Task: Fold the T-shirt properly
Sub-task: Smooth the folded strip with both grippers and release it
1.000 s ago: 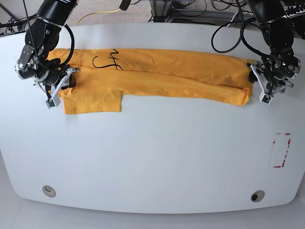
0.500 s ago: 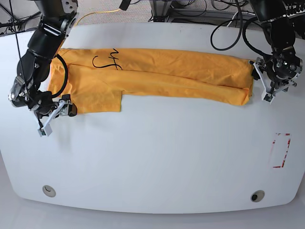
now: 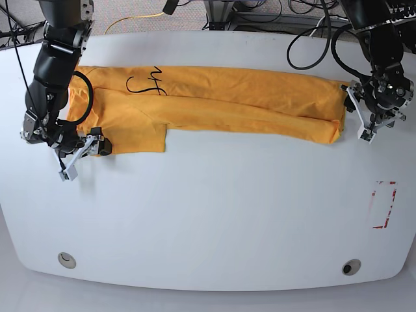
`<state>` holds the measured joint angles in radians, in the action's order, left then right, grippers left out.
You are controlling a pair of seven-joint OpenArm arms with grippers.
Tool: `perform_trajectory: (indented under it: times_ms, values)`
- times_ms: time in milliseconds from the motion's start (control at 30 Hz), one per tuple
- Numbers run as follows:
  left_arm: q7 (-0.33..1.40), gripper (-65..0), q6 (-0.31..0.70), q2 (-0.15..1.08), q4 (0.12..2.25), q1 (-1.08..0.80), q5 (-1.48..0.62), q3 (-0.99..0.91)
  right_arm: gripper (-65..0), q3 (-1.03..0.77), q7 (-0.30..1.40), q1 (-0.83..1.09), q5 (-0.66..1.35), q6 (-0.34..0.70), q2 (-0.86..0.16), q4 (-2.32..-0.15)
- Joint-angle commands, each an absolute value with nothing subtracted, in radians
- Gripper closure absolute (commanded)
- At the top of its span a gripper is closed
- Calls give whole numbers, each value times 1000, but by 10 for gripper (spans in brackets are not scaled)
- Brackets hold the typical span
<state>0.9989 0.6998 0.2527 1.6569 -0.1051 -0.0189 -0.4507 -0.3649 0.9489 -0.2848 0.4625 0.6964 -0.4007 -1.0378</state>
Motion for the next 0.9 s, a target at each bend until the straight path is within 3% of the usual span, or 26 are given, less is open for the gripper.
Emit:
perform_trajectory:
  times_ms: [0, 100, 233, 300, 433, 867]
  values:
    - [987, -378, 698, 265, 1676, -96, -21, -453, -465, -366, 960, -285, 466, 698, -390, -1052]
    - [987, -378, 698, 265, 1676, -96, -21, -453, -360, -371, 969, -278, 466, 698, -375, -1052]
    - [987, -378, 698, 265, 1676, -96, -18, -453, -76, -372, 969, -278, 466, 698, -374, -1053]
    - [987, -378, 698, 265, 1673, -96, -18, -453, 0, -372, 969, -278, 467, 698, -374, -1059]
    - [987, -378, 698, 263, 1672, -96, -16, -450, 0, -375, 1000, -268, 478, 698, -374, -1170]
    - [987, -378, 698, 263, 1669, -110, -16, -450, 0, -648, 1396, -74, 727, 698, -340, -1667]
